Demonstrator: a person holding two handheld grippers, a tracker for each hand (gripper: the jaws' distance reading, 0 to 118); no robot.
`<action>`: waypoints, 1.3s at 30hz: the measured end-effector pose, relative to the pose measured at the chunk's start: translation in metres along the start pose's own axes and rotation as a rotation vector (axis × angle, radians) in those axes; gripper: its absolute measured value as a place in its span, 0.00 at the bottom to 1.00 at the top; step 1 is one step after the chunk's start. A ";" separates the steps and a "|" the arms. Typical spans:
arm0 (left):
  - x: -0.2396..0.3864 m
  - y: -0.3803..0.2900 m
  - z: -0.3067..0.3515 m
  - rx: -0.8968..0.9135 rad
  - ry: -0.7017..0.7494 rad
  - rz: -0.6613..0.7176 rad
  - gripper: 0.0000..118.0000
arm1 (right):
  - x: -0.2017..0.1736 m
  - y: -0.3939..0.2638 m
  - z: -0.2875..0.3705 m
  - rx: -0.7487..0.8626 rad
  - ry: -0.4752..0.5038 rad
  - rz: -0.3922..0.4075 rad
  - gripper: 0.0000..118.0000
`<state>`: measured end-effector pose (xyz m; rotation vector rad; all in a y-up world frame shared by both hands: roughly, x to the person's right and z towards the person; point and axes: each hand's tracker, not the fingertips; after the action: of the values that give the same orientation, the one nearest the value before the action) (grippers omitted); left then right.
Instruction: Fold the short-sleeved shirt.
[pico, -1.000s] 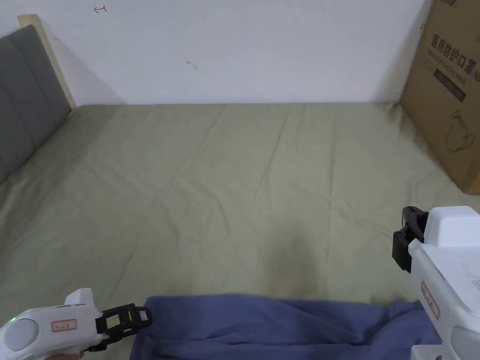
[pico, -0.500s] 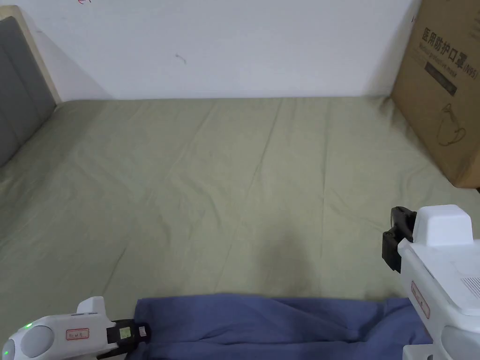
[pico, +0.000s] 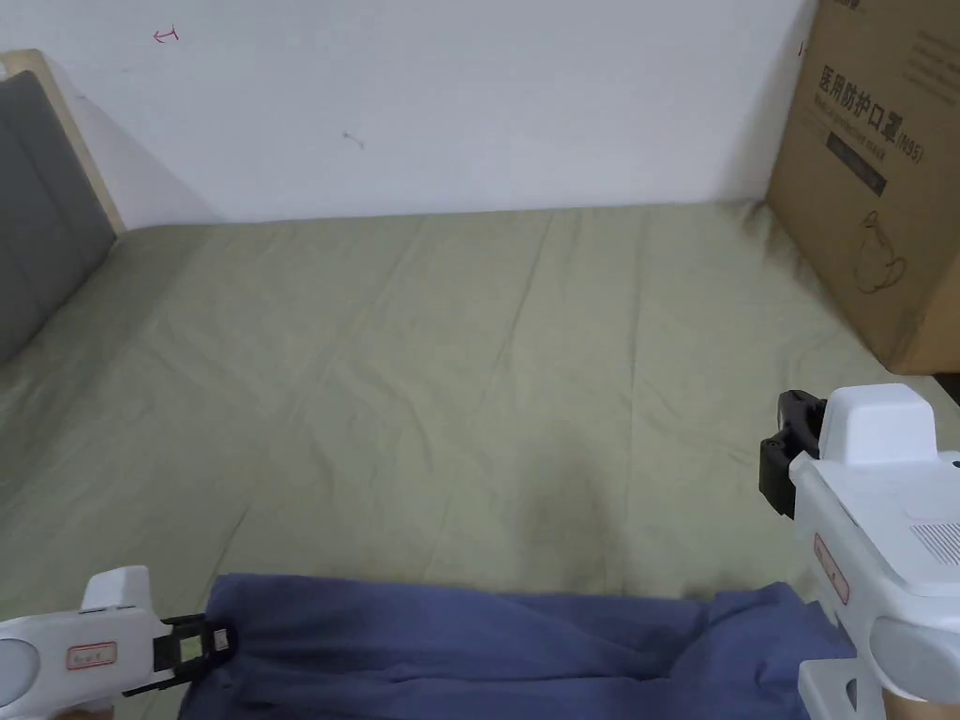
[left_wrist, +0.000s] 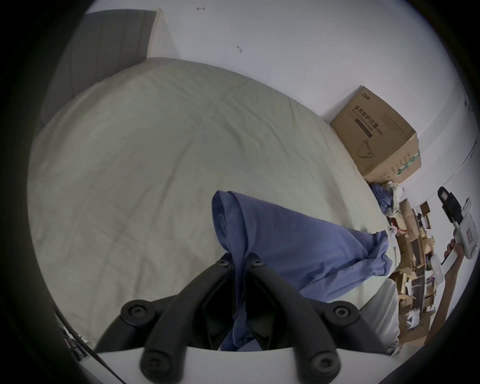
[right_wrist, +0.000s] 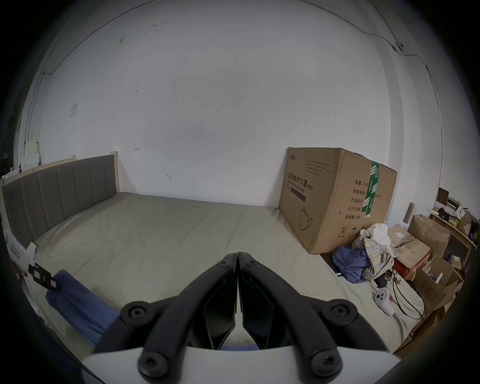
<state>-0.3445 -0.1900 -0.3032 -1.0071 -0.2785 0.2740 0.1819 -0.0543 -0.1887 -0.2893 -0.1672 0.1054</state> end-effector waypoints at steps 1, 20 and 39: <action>-0.006 0.001 0.007 0.009 0.022 0.008 0.03 | 0.001 0.000 0.001 0.002 0.000 -0.001 0.00; 0.139 0.005 0.024 -0.032 -0.054 -0.101 0.03 | 0.013 -0.006 0.013 0.008 0.037 -0.034 0.00; 0.260 -0.031 -0.133 -0.298 -0.030 -0.205 0.21 | 0.044 -0.016 0.022 -0.019 -0.009 -0.045 0.00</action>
<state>-0.0523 -0.2190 -0.3171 -1.2586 -0.4559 0.0612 0.2220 -0.0578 -0.1568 -0.3035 -0.1841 0.0602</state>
